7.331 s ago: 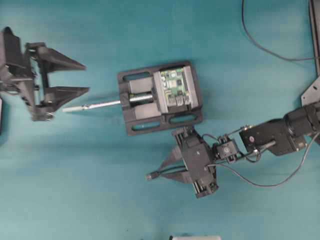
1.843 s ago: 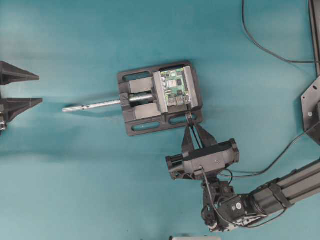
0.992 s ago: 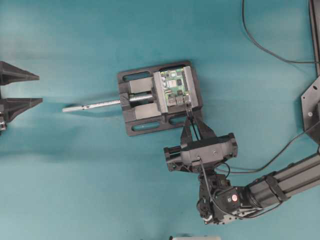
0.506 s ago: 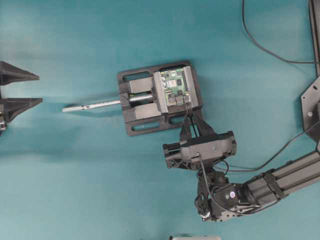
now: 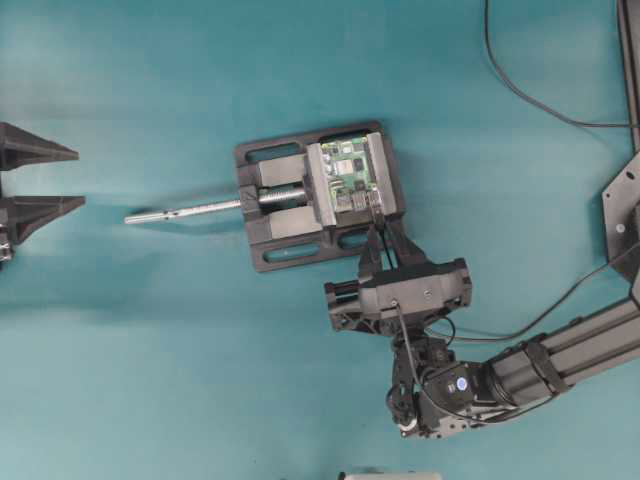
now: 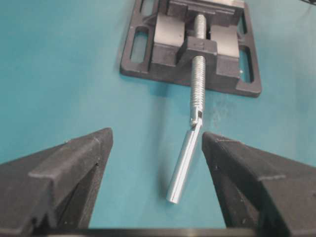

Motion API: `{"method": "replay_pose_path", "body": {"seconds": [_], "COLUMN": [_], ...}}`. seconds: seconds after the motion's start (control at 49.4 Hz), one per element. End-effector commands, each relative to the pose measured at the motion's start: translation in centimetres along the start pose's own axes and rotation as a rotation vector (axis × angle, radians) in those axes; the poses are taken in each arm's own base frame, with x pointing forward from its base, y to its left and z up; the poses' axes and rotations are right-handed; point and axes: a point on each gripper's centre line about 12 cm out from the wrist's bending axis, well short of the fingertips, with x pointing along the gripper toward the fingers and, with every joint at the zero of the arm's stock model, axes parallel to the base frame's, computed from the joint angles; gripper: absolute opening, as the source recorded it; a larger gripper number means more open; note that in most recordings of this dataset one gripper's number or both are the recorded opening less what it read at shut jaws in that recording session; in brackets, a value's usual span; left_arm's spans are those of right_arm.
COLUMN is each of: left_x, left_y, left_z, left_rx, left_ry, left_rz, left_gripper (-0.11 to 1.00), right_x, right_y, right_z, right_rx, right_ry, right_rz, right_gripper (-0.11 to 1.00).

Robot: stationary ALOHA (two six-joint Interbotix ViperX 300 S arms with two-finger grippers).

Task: Insert the USB into the fixed PCB.
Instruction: 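Push the USB plug into the upper-right USB port with the right gripper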

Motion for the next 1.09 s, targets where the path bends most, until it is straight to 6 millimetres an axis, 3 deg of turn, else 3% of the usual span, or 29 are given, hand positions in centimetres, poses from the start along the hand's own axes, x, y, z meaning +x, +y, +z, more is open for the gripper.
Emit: {"method": "replay_pose_path", "body": {"seconds": [0.0, 1.073], "left_x": [0.1, 0.1], "left_y": [0.0, -0.1], "left_z": [0.5, 0.5], "left_rx": [-0.007, -0.007], "left_ry": [-0.011, -0.014], "left_rz": [0.001, 0.000], "left_gripper": [0.89, 0.89], "right_x": [-0.4, 0.7], "right_y": [0.1, 0.8], "right_z": [1.9, 1.4], "right_rx": [0.051, 0.069], "right_ry": [0.009, 0.007], "right_rz": [0.008, -0.023], "right_gripper": [0.21, 0.21]}}
